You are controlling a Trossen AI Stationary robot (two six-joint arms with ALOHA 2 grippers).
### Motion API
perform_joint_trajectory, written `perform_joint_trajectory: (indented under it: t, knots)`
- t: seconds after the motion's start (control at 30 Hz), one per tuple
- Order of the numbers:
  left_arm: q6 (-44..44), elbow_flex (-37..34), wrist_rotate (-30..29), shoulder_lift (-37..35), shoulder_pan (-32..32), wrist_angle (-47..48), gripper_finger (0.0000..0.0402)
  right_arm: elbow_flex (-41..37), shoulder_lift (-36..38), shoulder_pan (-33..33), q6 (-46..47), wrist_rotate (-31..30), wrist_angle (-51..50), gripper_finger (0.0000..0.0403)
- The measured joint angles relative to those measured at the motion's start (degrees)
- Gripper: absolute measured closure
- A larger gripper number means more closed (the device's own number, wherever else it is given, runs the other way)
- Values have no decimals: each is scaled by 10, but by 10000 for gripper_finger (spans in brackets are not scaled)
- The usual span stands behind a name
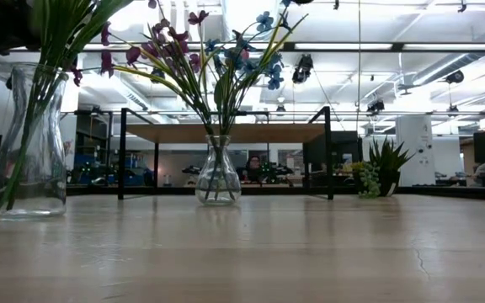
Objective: Pick and place flowers into a vace then onto a shelf
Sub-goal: Put the yellow flower into the right transparent vase
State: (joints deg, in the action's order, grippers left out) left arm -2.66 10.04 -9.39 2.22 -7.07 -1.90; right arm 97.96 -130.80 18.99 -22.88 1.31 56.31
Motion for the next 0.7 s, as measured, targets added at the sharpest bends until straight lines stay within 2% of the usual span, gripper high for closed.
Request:
perform_joint_trajectory:
  t: [0.17,0.33,0.43,0.53,0.7]
  knots:
    - [0,0,0,0,0,1,402,-37,15,1,42,-6,-47,394]
    - [0,0,0,0,0,6,402,-155,101,4,92,-23,-42,394]
    - [0,0,1,0,0,7,402,-241,161,13,66,-64,-27,394]
    - [0,0,1,0,0,8,402,-317,200,22,17,-125,44,394]
    - [0,0,0,0,0,8,402,-406,216,-2,-36,-151,201,394]
